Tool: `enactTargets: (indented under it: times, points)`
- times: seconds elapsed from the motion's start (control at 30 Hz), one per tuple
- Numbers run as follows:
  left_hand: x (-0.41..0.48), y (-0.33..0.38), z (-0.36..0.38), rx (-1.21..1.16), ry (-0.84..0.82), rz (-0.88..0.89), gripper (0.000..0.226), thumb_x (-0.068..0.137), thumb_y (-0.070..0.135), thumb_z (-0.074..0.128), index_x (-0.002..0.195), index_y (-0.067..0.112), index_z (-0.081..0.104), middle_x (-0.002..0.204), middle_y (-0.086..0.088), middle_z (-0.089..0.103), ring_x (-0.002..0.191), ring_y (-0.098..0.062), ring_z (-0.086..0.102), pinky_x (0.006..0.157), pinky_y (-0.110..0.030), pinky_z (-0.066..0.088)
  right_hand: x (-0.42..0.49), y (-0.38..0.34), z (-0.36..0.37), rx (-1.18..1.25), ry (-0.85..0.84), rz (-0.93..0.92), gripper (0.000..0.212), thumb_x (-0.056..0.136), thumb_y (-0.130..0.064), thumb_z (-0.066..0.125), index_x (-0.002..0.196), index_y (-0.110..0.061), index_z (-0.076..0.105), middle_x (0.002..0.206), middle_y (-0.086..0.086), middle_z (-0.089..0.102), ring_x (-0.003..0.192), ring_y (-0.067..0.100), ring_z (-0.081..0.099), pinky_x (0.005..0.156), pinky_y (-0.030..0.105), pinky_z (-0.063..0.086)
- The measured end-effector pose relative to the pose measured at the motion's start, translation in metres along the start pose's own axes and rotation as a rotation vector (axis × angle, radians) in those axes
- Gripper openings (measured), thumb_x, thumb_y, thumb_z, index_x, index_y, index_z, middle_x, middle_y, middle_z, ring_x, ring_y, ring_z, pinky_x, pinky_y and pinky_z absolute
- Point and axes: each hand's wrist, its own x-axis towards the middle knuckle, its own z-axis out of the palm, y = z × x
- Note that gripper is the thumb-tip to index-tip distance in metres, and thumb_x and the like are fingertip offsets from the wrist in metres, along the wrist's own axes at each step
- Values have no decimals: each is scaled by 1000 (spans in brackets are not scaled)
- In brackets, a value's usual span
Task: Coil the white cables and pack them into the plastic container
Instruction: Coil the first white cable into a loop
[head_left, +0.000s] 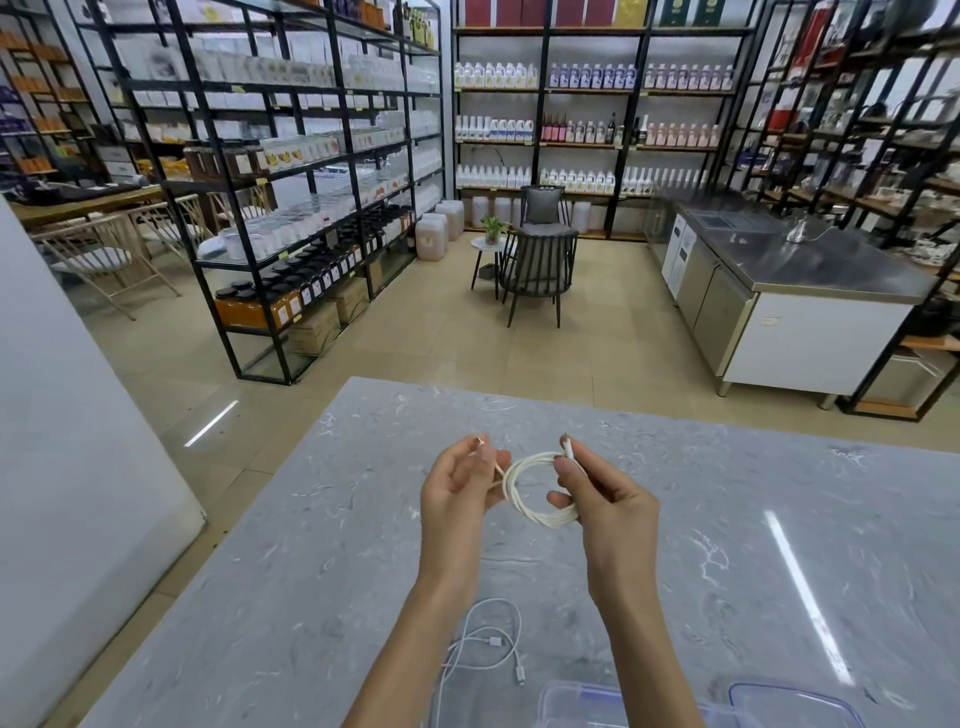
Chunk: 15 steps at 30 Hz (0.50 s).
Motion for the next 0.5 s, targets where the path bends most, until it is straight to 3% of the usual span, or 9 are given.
enactTargets:
  times: [0.07, 0.23, 0.33, 0.4, 0.5]
  points:
    - [-8, -3, 0, 32, -98, -104, 43, 92, 29, 64, 129, 9, 55, 97, -4, 77, 99, -22, 72, 85, -35, 59, 0, 5, -1, 14, 7, 22, 25, 84, -7, 74, 105, -20, 77, 95, -11, 78, 66, 5, 73, 63, 22, 60]
    - [-15, -10, -6, 71, -129, -221, 47, 95, 16, 63, 137, 4, 47, 96, -10, 77, 91, -22, 74, 74, -26, 59, -3, 18, -3, 26, 26, 72, 23, 86, -5, 71, 104, -17, 78, 97, -5, 78, 75, 7, 74, 64, 23, 60]
    - [-14, -14, -6, 165, -92, -155, 47, 95, 8, 60, 140, 14, 47, 84, -5, 77, 76, -15, 73, 69, -25, 59, -5, 22, -5, -51, 27, 61, 23, 88, -7, 69, 107, -18, 77, 97, -1, 77, 76, 6, 73, 60, 25, 60]
    - [-15, -19, -3, 285, -70, -36, 47, 95, 3, 58, 139, 18, 50, 75, -2, 74, 66, -10, 68, 71, -33, 60, -7, 25, -5, -144, 32, 0, 24, 90, -8, 68, 108, -21, 76, 96, 2, 73, 76, 8, 69, 57, 25, 60]
    - [-16, -24, -1, 405, -18, 71, 41, 94, 0, 57, 120, 32, 63, 72, 1, 69, 62, -9, 66, 74, -40, 58, -9, 24, -4, -248, 31, -121, 27, 90, -7, 67, 108, -26, 74, 88, 2, 67, 73, 12, 65, 53, 23, 58]
